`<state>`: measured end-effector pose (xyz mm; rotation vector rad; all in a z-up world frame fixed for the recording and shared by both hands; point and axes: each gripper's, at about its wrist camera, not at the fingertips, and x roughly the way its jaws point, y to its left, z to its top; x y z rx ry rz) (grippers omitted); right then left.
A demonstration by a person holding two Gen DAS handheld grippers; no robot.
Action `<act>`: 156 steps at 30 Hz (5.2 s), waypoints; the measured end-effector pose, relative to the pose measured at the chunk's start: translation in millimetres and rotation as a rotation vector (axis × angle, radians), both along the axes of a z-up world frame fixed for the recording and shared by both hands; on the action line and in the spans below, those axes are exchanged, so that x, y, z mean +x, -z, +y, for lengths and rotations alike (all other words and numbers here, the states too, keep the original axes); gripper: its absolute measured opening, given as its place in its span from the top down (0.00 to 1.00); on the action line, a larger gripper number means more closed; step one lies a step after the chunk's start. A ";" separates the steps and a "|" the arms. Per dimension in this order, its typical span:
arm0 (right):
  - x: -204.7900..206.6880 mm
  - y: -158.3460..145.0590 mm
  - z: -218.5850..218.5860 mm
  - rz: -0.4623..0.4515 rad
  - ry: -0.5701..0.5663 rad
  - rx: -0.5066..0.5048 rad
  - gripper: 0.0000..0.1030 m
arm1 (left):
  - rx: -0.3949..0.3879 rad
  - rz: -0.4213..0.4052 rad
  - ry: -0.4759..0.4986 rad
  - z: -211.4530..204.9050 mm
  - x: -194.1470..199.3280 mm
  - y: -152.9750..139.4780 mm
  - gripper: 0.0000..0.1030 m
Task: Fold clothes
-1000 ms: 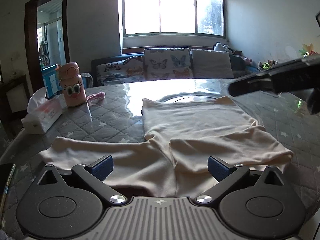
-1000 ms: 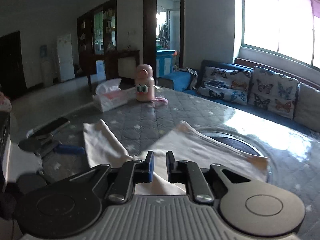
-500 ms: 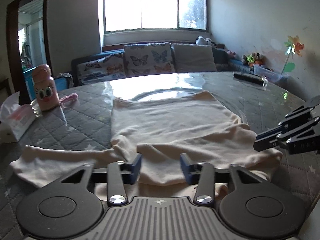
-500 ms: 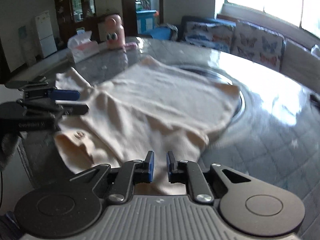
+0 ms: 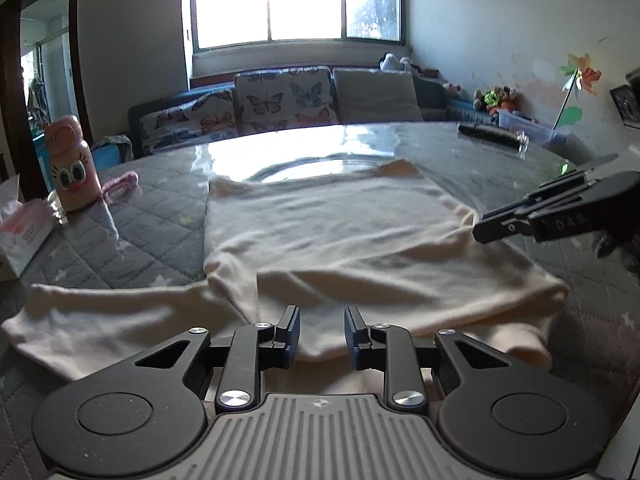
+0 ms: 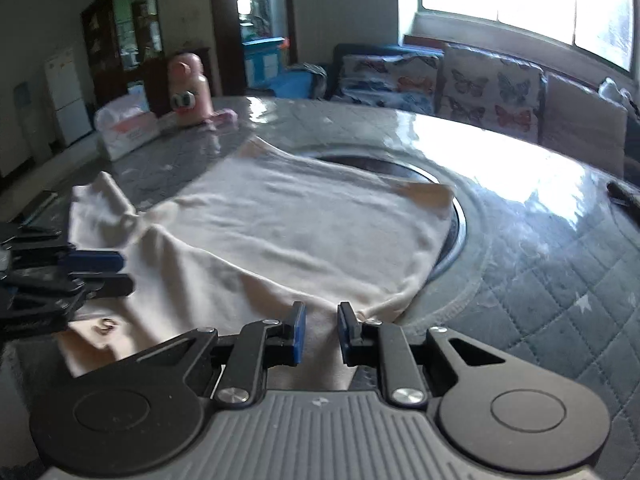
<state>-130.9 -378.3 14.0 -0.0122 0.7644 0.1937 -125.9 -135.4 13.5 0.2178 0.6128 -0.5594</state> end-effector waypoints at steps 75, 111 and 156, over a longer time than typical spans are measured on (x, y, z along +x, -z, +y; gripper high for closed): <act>-23.2 -21.0 5.9 -0.091 0.017 0.109 0.65 | -0.315 -0.057 -0.277 70.0 38.9 -100.4 0.93; -21.8 11.0 21.7 0.019 0.022 0.148 0.70 | -0.154 0.076 -0.079 49.3 12.9 -40.0 0.67; -5.5 1.4 19.3 -0.052 0.042 0.040 0.90 | -0.056 0.108 -0.026 25.9 64.8 -13.1 0.67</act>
